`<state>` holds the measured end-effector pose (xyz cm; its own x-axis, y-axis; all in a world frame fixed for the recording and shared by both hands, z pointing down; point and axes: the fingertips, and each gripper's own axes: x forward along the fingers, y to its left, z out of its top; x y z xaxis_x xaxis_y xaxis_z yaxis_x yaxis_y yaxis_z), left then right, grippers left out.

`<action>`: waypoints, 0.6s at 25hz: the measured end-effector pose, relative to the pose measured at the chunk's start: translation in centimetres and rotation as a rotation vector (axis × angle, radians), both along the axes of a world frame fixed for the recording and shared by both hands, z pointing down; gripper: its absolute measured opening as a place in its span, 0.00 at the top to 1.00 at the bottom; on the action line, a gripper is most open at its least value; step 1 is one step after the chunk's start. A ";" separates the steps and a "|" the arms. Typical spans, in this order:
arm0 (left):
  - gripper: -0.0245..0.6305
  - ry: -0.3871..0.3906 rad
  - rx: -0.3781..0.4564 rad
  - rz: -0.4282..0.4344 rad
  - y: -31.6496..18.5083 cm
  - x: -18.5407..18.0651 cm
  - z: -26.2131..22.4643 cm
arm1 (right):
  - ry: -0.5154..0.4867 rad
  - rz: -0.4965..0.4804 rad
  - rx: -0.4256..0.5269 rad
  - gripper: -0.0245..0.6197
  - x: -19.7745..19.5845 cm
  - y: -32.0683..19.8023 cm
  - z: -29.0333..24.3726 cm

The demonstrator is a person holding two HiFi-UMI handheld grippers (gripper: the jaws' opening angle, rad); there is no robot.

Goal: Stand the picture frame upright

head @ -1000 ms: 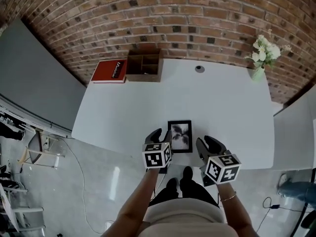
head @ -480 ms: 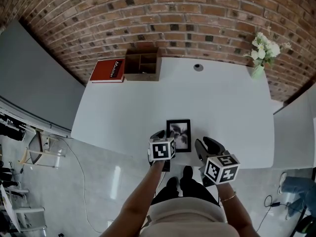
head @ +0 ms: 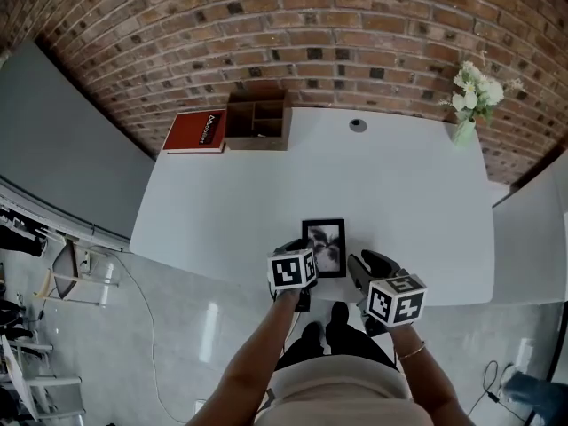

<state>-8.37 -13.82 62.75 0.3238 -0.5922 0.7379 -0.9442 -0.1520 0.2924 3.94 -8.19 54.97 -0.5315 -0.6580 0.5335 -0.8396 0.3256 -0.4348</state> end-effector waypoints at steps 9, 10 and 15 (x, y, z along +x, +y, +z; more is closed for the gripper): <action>0.87 0.029 0.006 -0.061 0.0 -0.4 0.1 | 0.034 -0.045 -0.101 0.77 -1.3 -1.0 3.3; 0.87 0.028 0.011 -0.065 0.1 -0.4 0.0 | 0.036 -0.046 -0.107 0.77 -1.4 -1.1 3.4; 0.87 0.029 0.056 -0.066 0.1 -0.3 -0.5 | 0.048 -0.057 -0.121 0.77 -1.5 -1.5 3.8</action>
<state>-8.63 -13.75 62.22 0.3028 -0.6534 0.6938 -0.9441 -0.1062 0.3120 2.42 -9.69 58.79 -0.5379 -0.5566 0.6331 -0.8421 0.3206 -0.4337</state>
